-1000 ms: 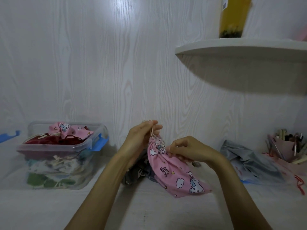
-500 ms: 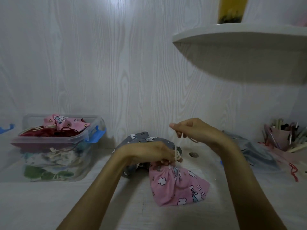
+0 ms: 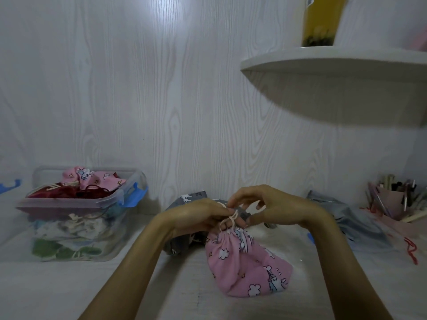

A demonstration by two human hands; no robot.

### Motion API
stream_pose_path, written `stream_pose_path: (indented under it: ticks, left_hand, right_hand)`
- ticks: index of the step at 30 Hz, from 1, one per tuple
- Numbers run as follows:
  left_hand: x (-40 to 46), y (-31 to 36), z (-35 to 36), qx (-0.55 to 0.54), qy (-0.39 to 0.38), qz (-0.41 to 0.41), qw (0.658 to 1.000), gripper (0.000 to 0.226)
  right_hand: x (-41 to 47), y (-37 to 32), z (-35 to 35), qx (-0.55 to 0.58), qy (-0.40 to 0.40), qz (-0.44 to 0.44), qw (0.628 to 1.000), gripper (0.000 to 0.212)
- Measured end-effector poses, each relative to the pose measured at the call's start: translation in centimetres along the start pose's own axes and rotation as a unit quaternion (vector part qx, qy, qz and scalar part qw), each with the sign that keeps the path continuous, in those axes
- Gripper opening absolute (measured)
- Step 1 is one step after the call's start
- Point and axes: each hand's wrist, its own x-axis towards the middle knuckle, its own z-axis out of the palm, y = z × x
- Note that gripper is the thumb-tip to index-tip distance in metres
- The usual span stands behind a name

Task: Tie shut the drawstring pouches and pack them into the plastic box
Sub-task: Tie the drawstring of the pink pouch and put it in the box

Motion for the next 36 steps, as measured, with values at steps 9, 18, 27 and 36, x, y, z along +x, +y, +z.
stream_pose_path:
  ticks: [9, 18, 27, 36]
  left_hand:
    - [-0.6, -0.4, -1.6, -0.035, 0.086, 0.0, 0.996, 0.021]
    - [-0.3, -0.1, -1.5, -0.175, 0.175, 0.034, 0.968, 0.015]
    - [-0.8, 0.1, -1.1, -0.134, 0.182, 0.098, 0.969, 0.011]
    - [-1.2, 0.2, -1.2, 0.001, 0.227, 0.141, 0.964, 0.014]
  right_hand:
    - [-0.6, 0.6, -0.6, -0.019, 0.068, 0.019, 0.997, 0.012]
    - [-1.9, -1.9, -1.0, 0.043, -0.092, -0.002, 0.995, 0.033]
    - [-0.3, -1.6, -0.2, 0.016, 0.066, 0.015, 0.998, 0.022]
    - [0.7, -1.1, 1.0, 0.087, 0.084, 0.014, 0.993, 0.014]
